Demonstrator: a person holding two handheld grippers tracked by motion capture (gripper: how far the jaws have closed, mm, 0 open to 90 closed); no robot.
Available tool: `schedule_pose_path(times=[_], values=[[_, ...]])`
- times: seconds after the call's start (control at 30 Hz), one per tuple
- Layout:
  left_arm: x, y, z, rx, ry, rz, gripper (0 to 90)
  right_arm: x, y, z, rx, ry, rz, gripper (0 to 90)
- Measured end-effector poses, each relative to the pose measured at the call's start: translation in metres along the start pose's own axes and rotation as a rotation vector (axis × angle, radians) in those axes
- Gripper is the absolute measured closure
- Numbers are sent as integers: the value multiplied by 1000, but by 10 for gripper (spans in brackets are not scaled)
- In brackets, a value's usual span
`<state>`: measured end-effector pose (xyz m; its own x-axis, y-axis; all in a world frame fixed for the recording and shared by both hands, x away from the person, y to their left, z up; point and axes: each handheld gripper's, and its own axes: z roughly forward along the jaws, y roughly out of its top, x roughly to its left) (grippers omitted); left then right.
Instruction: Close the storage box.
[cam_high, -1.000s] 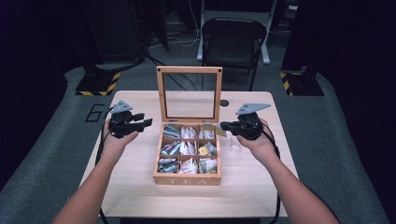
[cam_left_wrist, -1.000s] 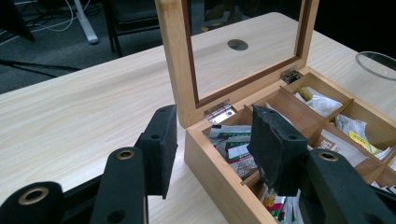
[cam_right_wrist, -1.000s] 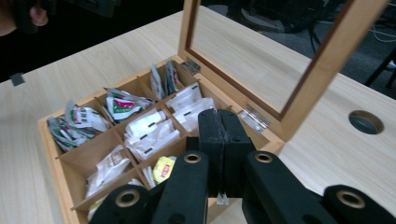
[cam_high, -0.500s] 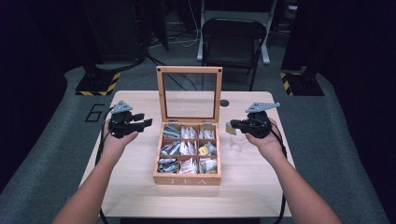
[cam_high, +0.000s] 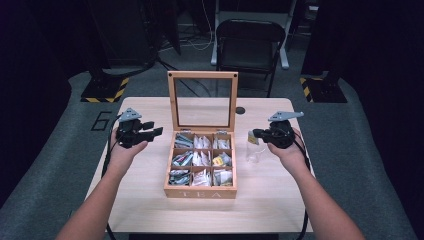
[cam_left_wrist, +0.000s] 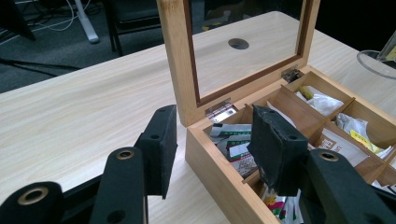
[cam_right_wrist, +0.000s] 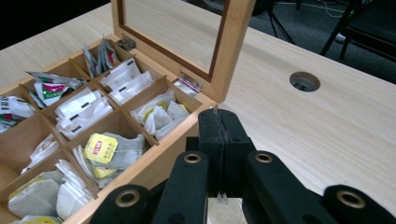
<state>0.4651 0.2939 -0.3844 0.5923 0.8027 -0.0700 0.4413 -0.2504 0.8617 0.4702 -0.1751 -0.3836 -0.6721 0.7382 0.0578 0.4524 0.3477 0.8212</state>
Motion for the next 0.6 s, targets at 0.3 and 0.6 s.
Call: schedule_pose_path(times=[0.3,0.6], values=[[-1,0,2,0,-1,3,514,-10,-9,3,16,-31,11,894],[-2,0,2,0,-3,3,513,-17,-19,9,43,-52,30,894]])
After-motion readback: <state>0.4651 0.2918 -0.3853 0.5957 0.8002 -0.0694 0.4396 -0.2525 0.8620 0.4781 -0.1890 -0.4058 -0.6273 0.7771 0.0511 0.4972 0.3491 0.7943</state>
